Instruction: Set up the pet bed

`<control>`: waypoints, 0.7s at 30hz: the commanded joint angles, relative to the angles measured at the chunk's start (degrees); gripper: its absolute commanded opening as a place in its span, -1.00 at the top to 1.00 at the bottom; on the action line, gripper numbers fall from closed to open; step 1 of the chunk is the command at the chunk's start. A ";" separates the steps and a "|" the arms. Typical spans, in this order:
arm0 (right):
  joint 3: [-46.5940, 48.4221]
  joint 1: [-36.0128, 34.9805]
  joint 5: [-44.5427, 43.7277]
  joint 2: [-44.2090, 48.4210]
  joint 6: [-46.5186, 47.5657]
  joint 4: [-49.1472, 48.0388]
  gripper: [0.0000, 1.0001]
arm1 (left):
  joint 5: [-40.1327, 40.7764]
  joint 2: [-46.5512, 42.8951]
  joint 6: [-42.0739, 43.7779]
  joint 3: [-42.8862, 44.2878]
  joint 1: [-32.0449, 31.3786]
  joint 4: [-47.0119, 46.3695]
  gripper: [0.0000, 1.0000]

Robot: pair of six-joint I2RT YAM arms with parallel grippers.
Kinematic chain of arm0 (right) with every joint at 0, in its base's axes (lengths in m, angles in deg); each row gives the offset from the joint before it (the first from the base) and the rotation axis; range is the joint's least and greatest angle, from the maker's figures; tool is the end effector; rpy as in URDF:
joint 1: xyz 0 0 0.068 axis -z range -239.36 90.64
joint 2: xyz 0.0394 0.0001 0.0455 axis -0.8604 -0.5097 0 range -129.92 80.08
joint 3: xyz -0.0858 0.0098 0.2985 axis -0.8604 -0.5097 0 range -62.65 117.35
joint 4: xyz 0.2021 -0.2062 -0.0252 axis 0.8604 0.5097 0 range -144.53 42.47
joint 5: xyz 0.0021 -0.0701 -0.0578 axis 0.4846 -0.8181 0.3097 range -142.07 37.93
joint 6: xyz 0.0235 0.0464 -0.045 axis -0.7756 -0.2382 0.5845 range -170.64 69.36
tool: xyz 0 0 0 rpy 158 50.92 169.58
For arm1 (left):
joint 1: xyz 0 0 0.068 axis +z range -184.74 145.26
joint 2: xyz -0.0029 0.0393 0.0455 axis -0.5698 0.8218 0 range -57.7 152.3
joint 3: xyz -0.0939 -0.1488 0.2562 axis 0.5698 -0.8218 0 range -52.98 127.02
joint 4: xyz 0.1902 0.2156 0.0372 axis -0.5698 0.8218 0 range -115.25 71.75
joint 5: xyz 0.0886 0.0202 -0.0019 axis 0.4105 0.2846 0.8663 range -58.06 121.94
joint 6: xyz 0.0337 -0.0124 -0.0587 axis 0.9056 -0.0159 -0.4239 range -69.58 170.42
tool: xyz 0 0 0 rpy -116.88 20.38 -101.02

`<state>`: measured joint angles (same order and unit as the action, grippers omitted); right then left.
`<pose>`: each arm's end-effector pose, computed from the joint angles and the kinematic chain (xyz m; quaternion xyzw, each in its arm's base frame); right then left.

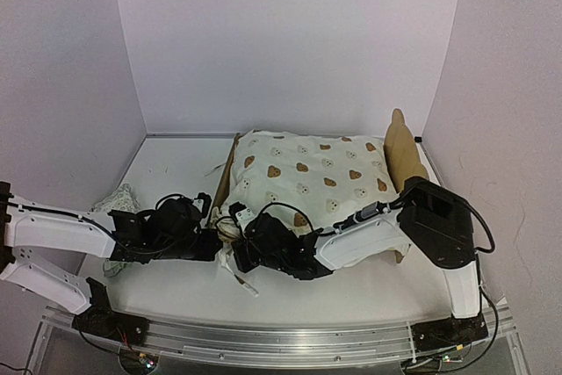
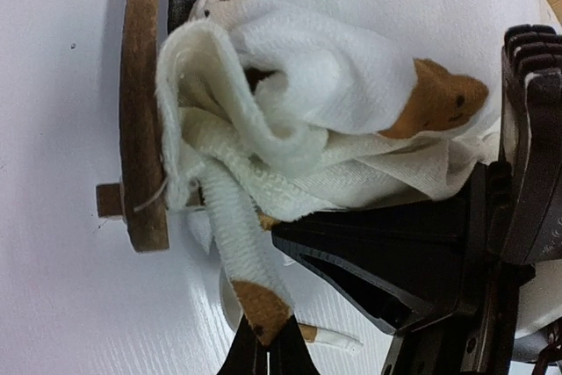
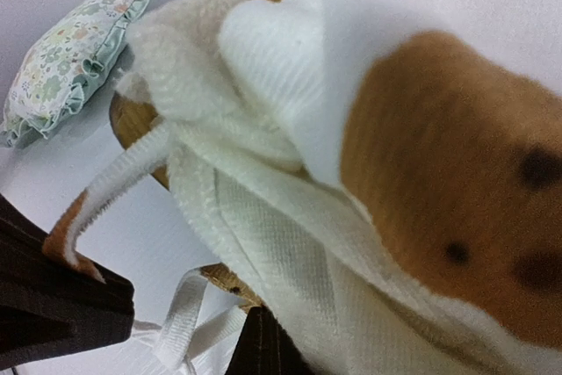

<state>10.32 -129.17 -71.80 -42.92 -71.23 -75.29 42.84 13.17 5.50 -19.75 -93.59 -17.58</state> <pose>0.1963 0.4796 0.1335 -0.2753 0.8089 0.2492 0.4558 0.1465 -0.2218 0.1879 0.0758 0.9183 -0.2436 0.3027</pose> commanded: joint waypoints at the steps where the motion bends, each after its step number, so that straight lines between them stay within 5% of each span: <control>1: -1.68 0.01 5.89 -1.16 4.85 -10.97 1.00 | -0.90 -1.70 -0.49 1.78 0.12 0.87 1.00; 15: -5.55 1.06 13.65 -6.44 8.05 -33.39 1.00 | 0.33 -1.80 -1.86 3.49 0.14 3.60 0.96; 21: -5.47 1.83 17.28 -9.08 9.15 -39.59 1.00 | 0.57 -2.53 -2.89 3.06 0.14 4.71 0.73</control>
<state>4.86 -127.96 -58.73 -50.01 -63.75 -105.68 42.61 12.36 3.82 -18.48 -93.60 -13.79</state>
